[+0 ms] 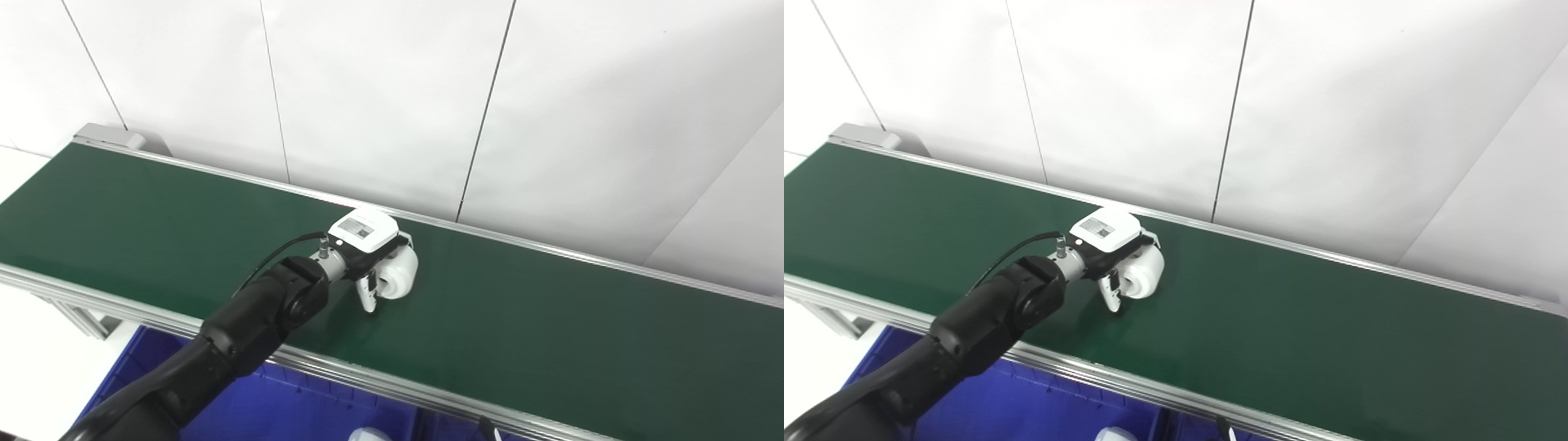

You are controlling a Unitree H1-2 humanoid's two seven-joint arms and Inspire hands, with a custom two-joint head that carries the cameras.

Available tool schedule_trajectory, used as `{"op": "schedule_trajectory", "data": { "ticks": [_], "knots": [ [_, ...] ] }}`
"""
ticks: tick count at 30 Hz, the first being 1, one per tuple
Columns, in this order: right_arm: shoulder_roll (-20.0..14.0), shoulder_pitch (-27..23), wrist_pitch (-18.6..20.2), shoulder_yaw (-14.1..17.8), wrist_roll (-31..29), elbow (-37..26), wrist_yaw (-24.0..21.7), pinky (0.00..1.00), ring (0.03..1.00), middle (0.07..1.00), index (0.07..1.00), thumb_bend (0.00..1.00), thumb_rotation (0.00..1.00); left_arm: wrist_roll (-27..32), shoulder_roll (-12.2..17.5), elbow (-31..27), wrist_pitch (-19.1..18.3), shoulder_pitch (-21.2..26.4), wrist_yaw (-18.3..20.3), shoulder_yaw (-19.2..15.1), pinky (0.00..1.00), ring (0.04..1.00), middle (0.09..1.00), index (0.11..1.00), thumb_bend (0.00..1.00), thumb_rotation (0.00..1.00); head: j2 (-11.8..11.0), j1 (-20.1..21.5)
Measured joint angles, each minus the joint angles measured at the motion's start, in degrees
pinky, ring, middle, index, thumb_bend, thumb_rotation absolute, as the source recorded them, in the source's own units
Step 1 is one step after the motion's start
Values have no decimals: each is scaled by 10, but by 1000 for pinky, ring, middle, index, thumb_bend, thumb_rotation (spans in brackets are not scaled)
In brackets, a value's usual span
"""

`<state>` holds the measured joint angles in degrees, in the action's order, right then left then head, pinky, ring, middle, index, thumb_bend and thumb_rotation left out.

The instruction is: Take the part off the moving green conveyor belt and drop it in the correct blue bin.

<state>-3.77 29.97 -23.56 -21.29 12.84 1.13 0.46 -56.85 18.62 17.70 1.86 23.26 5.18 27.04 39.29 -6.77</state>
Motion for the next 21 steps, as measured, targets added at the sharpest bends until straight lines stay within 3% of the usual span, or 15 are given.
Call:
{"op": "schedule_trajectory", "data": {
  "ticks": [4, 8, 21],
  "knots": [
    [0, 5, 0, -2, 0, -10, 0, 985, 950, 1000, 1000, 827, 880, 2, -9, 17, 14, -1, -40, 3, 354, 412, 539, 499, 498, 0, 1, -1],
    [0, 7, 1, -4, -1, -12, 0, 974, 943, 1000, 1000, 821, 879, 4, -13, 30, 32, -1, -67, 7, 288, 365, 486, 533, 495, 0, 3, 0],
    [0, 7, 6, -5, -1, -14, -1, 947, 927, 1000, 1000, 823, 890, 15, -16, 15, 32, -4, -58, 21, 297, 380, 512, 519, 497, 0, 6, -2]
  ]
}}
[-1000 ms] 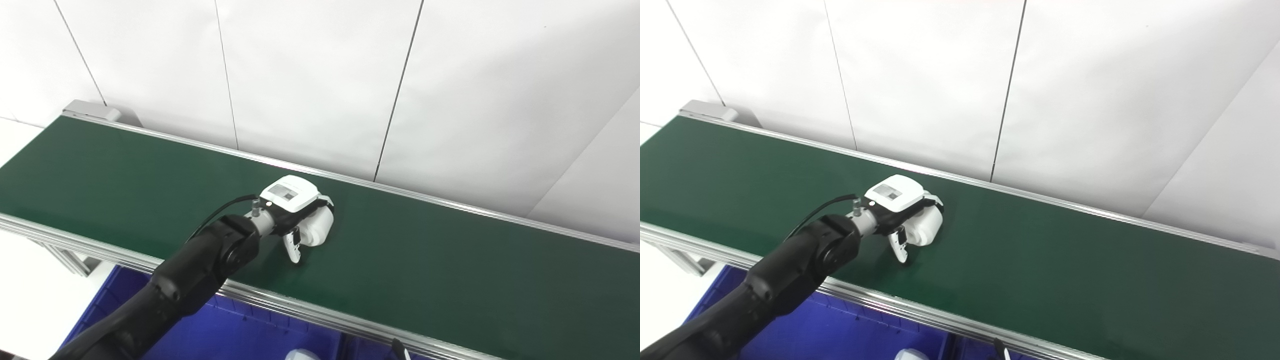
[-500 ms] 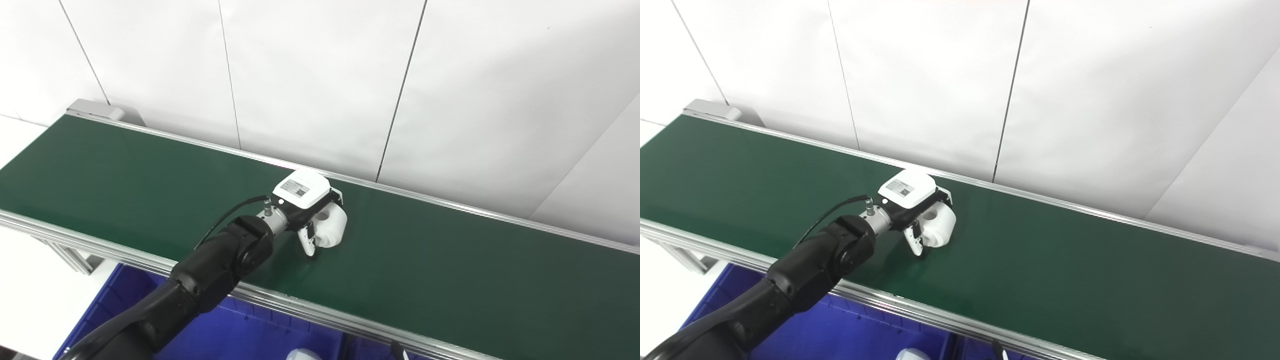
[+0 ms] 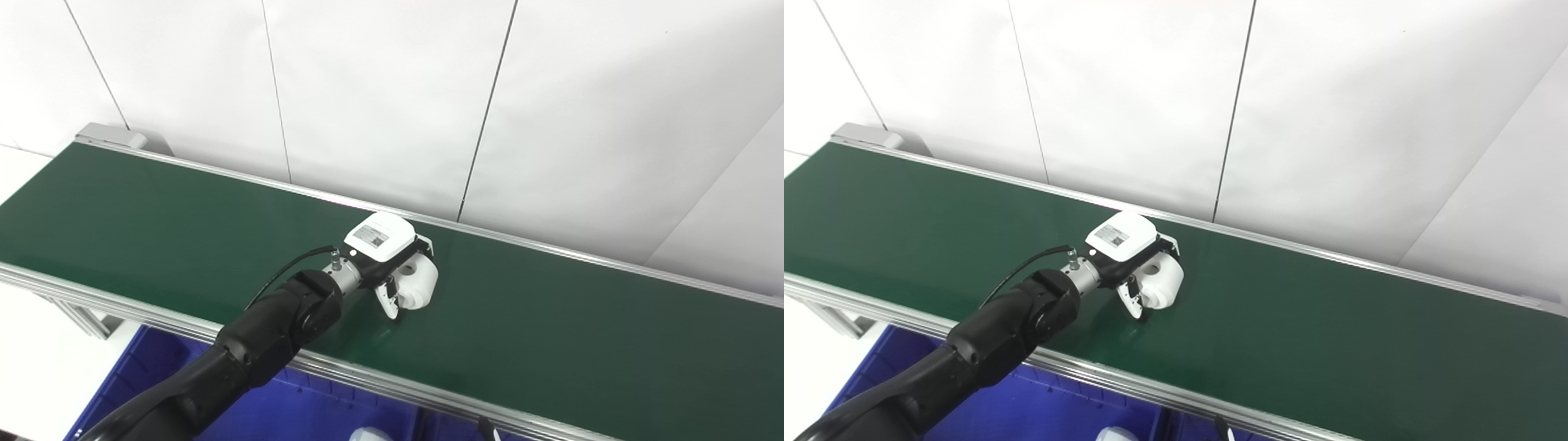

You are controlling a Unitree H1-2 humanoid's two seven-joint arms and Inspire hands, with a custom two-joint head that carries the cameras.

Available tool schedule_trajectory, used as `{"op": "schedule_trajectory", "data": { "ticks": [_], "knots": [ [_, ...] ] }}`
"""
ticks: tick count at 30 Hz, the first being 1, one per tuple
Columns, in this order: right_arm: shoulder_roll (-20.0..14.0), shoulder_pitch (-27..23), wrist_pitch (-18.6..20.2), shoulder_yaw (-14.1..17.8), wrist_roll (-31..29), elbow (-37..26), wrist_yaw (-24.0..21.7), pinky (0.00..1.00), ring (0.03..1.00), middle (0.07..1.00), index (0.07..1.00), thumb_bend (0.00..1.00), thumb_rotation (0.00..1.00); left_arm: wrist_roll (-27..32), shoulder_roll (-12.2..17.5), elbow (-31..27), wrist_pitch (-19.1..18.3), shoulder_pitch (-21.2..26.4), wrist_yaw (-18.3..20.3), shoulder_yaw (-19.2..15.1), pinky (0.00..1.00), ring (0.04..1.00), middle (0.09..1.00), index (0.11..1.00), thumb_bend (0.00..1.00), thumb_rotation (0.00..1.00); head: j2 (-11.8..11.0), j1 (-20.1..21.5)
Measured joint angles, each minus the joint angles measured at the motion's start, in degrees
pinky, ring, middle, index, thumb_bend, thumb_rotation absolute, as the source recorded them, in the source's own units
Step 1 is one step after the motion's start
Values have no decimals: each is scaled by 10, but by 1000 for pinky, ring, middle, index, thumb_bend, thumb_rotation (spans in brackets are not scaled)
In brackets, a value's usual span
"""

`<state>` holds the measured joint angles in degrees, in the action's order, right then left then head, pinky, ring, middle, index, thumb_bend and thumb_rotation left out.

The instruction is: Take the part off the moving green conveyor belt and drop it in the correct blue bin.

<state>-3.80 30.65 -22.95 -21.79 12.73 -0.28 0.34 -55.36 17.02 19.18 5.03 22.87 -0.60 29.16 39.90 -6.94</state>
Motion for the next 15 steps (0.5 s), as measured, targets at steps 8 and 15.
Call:
{"op": "schedule_trajectory", "data": {
  "ticks": [8, 15],
  "knots": [
    [0, 2, 14, -1, -2, -20, -6, 977, 934, 1000, 1000, 808, 883, 20, 28, -158, -13, -52, 69, -30, 307, 412, 506, 506, 500, 0, 25, -17],
    [-10, 7, 45, 3, -18, -69, -26, 992, 943, 1000, 1000, 792, 881, 56, 45, -384, -55, -121, 138, -112, 219, 441, 445, 518, 501, 0, 89, -58]
  ]
}}
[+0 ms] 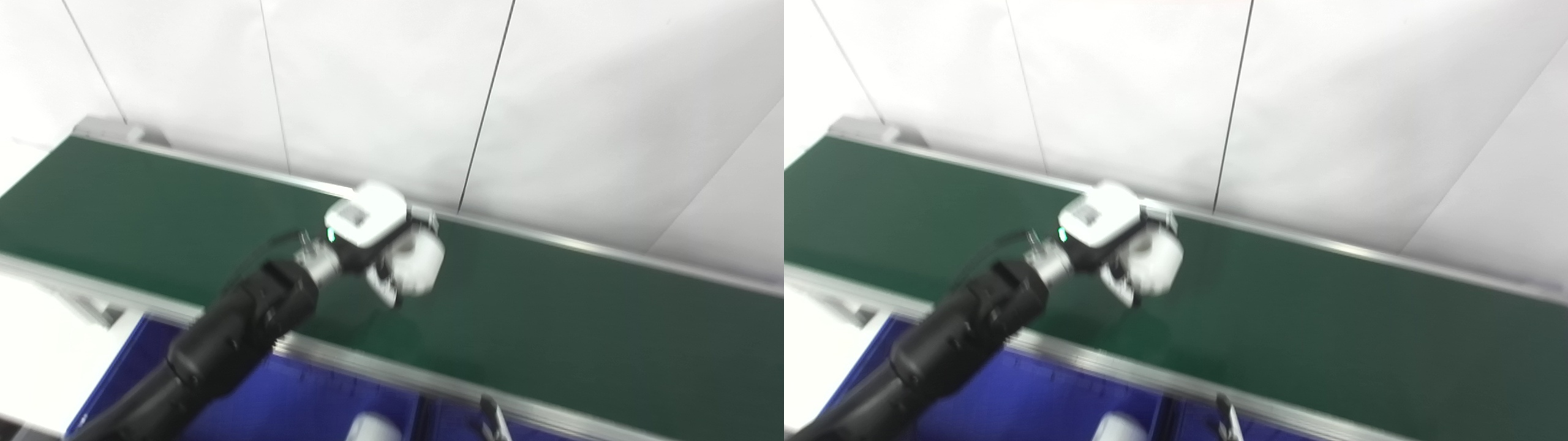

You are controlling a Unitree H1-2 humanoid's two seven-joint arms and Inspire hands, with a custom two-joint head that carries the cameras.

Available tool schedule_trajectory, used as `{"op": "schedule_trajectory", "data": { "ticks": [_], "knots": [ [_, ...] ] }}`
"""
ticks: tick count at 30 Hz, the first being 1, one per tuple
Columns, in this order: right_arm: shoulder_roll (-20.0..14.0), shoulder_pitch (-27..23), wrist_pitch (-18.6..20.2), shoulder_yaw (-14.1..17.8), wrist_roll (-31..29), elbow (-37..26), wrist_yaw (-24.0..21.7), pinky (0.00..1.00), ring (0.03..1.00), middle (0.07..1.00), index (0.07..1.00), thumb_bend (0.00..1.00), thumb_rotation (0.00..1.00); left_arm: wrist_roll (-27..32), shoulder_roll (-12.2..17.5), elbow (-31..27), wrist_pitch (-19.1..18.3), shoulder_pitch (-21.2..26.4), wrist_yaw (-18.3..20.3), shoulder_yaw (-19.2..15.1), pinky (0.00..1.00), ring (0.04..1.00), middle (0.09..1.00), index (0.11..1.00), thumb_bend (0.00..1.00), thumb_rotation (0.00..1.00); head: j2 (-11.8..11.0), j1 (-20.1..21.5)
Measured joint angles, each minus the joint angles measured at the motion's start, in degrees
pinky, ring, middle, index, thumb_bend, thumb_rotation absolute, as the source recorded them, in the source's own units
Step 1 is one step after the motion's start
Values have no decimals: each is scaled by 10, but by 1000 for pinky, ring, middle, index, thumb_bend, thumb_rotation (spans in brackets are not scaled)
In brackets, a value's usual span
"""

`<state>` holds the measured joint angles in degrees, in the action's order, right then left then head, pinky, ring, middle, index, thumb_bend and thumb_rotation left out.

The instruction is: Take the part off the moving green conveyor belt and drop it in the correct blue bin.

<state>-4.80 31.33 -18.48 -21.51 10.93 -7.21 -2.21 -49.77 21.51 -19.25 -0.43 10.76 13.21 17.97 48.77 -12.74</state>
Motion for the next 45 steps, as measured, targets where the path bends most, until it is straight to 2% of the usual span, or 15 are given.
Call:
{"op": "schedule_trajectory", "data": {
  "ticks": [3, 6, 8, 13, 15, 16, 18, 21, 23, 27, 31, 33, 36, 39, 45],
  "knots": [
    [-7, 0, 17, 6, -15, -18, -11, 991, 940, 1000, 1000, 782, 860, 7, 4, -64, -6, -43, 23, -21, 242, 445, 471, 505, 503, 0, 14, -14],
    [-14, -1, 34, 14, -33, -33, -22, 980, 933, 1000, 1000, 776, 831, 11, 7, -105, -9, -89, 36, -47, 254, 447, 488, 492, 503, 0, 26, -27],
    [-19, -2, 43, 20, -40, -44, -27, 972, 929, 1000, 1000, 791, 842, 11, 8, -124, -11, -123, 40, -63, 252, 446, 493, 487, 503, 0, 38, -52],
    [-27, -8, 66, 34, -53, -57, -39, 972, 915, 1000, 1000, 811, 847, 4, 4, -153, -15, -197, 59, -78, 230, 445, 475, 507, 503, 0, 52, -86],
    [-29, -10, 73, 39, -57, -64, -42, 971, 913, 1000, 1000, 813, 846, 4, -1, -163, -14, -223, 60, -87, 217, 444, 470, 509, 503, 0, 52, -86],
    [-29, -9, 75, 41, -59, -69, -43, 971, 912, 1000, 1000, 812, 847, 3, -3, -166, -14, -234, 60, -90, 220, 444, 476, 502, 503, 0, 55, -104],
    [-32, -11, 77, 45, -61, -74, -48, 971, 911, 1000, 1000, 816, 856, -5, -4, -178, -14, -259, 60, -99, 276, 387, 489, 531, 497, 0, 55, -108],
    [-37, -11, 82, 50, -66, -74, -53, 969, 910, 1000, 1000, 820, 856, -17, -4, -193, -12, -302, 60, -113, 257, 348, 476, 550, 491, 0, 53, -119],
    [-38, -12, 83, 52, -71, -74, -56, 966, 909, 998, 1000, 821, 856, -19, -5, -189, -7, -322, 57, -120, 215, 423, 451, 528, 499, 0, 49, -125],
    [-38, -15, 83, 53, -73, -74, -62, 963, 907, 998, 1000, 816, 849, -24, -5, -164, 6, -351, 33, -136, 190, 442, 427, 522, 500, 0, 44, -124],
    [-38, -16, 83, 53, -74, -73, -63, 962, 908, 997, 1000, 813, 841, -33, -6, -157, 19, -369, 14, -140, 209, 443, 433, 521, 500, 0, 41, -126],
    [-38, -17, 83, 53, -75, -73, -64, 951, 910, 1000, 1000, 808, 843, -36, -9, -155, 20, -376, 9, -141, 244, 378, 473, 539, 495, 0, 41, -125],
    [-38, -20, 83, 52, -76, -73, -67, 947, 908, 1000, 1000, 808, 843, -48, -15, -137, 21, -382, -1, -143, 252, 360, 485, 548, 493, 0, 41, -121],
    [-38, -21, 83, 53, -76, -72, -70, 945, 908, 1000, 1000, 806, 841, -58, -14, -110, 23, -392, -4, -141, 294, 380, 510, 531, 496, 0, 41, -122],
    [-35, -25, 83, 52, -75, -67, -71, 950, 911, 1000, 1000, 803, 840, -64, 1, -63, 32, -387, -3, -120, 278, 365, 487, 545, 493, 0, 39, -121]
  ]
}}
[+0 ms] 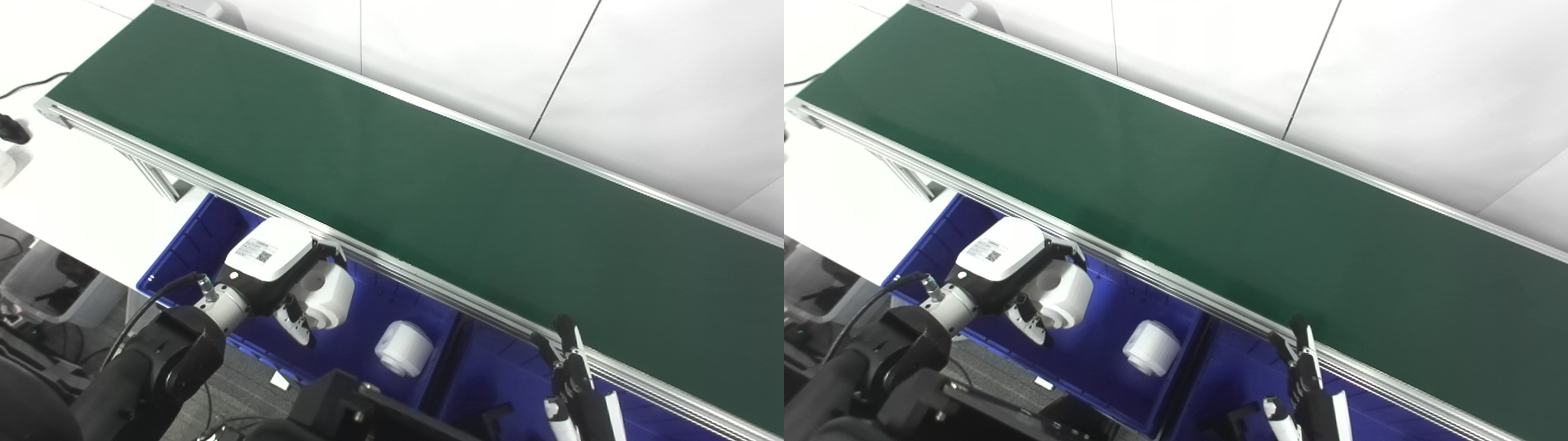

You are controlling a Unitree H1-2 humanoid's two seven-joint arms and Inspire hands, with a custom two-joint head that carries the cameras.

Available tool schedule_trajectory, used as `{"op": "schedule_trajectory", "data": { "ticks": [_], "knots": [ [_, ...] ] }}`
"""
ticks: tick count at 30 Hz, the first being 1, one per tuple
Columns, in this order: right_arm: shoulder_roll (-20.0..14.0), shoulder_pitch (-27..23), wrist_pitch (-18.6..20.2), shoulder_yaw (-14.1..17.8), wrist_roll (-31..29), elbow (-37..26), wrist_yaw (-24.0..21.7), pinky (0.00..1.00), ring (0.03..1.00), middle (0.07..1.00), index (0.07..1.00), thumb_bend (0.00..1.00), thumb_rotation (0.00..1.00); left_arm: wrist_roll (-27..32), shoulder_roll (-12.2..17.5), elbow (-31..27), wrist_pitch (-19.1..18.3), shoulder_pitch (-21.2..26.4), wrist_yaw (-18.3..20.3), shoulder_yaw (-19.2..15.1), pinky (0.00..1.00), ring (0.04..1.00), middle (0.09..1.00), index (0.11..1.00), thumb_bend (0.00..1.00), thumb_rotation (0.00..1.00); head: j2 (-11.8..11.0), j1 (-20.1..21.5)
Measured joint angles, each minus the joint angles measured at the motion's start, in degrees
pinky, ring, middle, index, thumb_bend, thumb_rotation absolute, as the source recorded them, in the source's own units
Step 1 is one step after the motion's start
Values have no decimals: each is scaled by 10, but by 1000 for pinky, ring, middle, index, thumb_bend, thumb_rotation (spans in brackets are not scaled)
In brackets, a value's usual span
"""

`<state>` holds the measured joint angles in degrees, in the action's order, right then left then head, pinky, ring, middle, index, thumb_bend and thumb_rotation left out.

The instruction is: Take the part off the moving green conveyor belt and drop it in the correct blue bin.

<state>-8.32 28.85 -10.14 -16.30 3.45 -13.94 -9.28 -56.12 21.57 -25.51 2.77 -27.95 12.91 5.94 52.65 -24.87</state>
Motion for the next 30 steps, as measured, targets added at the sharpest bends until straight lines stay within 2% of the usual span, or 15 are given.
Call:
{"op": "schedule_trajectory", "data": {
  "ticks": [1, 5, 13, 16, 21, 22, 23, 24, 25, 26, 27, 28, 29, 30],
  "knots": [
    [1, 0, 0, 0, 0, 1, 0, 954, 910, 999, 1000, 807, 838, -6, 6, 15, 6, 4, 0, 4, 234, 363, 484, 527, 495, 0, 0, 2],
    [6, 0, 0, -1, 2, 2, 0, 960, 910, 999, 1000, 815, 841, -26, 16, 62, 14, 15, -17, 17, 186, 381, 505, 491, 501, 0, 0, 4],
    [15, 2, 2, -3, 5, 1, 1, 947, 907, 995, 1000, 827, 846, -72, 16, 99, 13, 27, -40, 38, 194, 384, 507, 489, 502, 0, 0, 11],
    [15, 2, 4, -2, 5, 1, 1, 956, 906, 993, 1000, 825, 841, -103, 15, 105, 8, 27, -49, 47, 206, 425, 437, 510, 500, 0, 1, 10],
    [13, 3, 5, -2, 5, 0, 0, 953, 910, 996, 1000, 823, 837, -144, -5, 104, -15, 30, -53, 55, 284, 448, 457, 509, 503, 0, 1, 10],
    [12, 3, 5, -2, 5, 0, 0, 952, 910, 996, 1000, 823, 835, -145, -10, 104, -18, 30, -53, 56, 325, 415, 489, 524, 500, 0, 3, 11],
    [11, 3, 5, -2, 5, 0, -1, 949, 909, 996, 1000, 828, 834, -147, -14, 102, -21, 30, -52, 57, 423, 486, 505, 507, 508, 0, 4, 11],
    [10, 3, 6, -2, 5, -1, -1, 948, 909, 996, 1000, 829, 834, -153, -17, 98, -26, 30, -48, 58, 445, 510, 507, 503, 511, 0, 4, 11],
    [9, 3, 6, -1, 5, -1, -1, 945, 908, 996, 1000, 832, 833, -157, -19, 91, -32, 30, -43, 58, 524, 586, 593, 498, 518, 36, 4, 11],
    [9, 3, 6, -1, 4, -1, -1, 946, 907, 996, 1000, 830, 831, -161, -20, 83, -37, 30, -32, 59, 605, 650, 660, 589, 707, 137, 5, 11],
    [9, 4, 6, -1, 3, -2, -1, 946, 905, 995, 1000, 829, 830, -169, -19, 76, -41, 30, -19, 59, 690, 721, 730, 672, 838, 271, 5, 11],
    [8, 4, 7, -1, 3, -2, -1, 946, 905, 995, 1000, 828, 829, -180, -19, 70, -47, 31, 0, 59, 757, 781, 788, 738, 918, 372, 6, 11],
    [8, 4, 7, -1, 2, -2, -1, 946, 905, 994, 1000, 827, 829, -192, -19, 63, -54, 31, 23, 60, 846, 862, 871, 826, 968, 486, 6, 12],
    [8, 5, 7, -1, 2, -3, -1, 947, 905, 995, 1000, 826, 829, -201, -19, 59, -58, 31, 47, 60, 891, 897, 909, 866, 984, 537, 6, 12]
  ]
}}
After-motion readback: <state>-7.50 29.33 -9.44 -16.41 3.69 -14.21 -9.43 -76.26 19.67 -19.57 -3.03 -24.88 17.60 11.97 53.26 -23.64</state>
